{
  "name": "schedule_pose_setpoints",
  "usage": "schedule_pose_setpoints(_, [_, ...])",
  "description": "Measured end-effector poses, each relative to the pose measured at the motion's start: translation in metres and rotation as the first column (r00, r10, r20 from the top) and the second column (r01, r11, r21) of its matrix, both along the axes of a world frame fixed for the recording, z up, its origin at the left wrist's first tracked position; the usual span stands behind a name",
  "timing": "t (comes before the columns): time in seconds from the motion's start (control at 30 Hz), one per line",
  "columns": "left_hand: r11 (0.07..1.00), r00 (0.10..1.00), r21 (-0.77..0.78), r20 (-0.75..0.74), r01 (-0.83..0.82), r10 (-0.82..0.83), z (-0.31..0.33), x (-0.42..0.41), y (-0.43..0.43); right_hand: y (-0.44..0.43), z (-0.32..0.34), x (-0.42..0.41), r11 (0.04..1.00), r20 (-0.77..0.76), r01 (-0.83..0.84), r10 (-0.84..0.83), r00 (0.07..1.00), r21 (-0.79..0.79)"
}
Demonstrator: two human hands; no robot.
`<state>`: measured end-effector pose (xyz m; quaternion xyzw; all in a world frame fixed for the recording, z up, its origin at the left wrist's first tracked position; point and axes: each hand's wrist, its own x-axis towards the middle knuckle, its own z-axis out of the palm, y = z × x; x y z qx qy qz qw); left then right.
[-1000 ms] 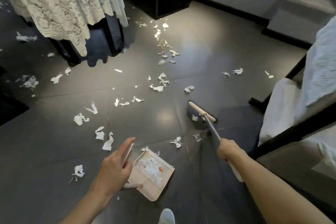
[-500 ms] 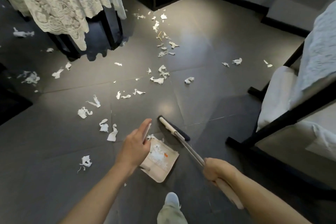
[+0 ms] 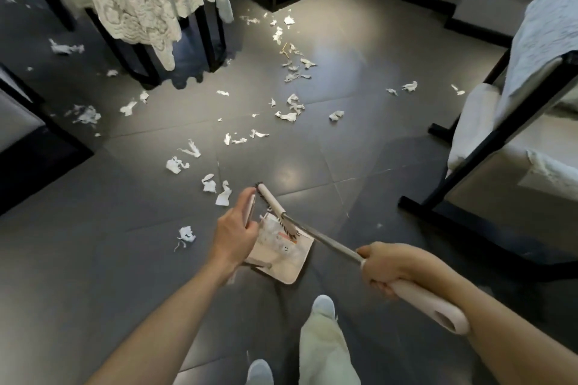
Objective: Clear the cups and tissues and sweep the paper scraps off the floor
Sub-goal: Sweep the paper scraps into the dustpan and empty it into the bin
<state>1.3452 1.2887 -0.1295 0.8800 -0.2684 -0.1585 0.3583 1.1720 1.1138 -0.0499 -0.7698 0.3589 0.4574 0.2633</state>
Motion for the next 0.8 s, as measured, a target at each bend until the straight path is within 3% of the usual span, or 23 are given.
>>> schedule_pose_setpoints(0.5, [0.964, 0.973, 0.134, 0.015, -0.229, 0.229, 0.001, -0.049, 0.190, 0.070, -0.064, 0.015, 0.976, 0.012, -0.087, 0.091, 0.996, -0.201])
schedule_pose_setpoints(0.67, [0.950, 0.960, 0.164, 0.142, -0.265, 0.243, -0.016, -0.045, 0.213, 0.077, -0.096, 0.039, 0.965, -0.039, -0.168, 0.164, 0.986, -0.203])
schedule_pose_setpoints(0.8, [0.964, 0.967, 0.113, 0.109, -0.243, 0.231, -0.029, -0.039, 0.202, 0.095, -0.101, 0.042, 0.932, -0.060, -0.321, 0.315, 0.947, -0.168])
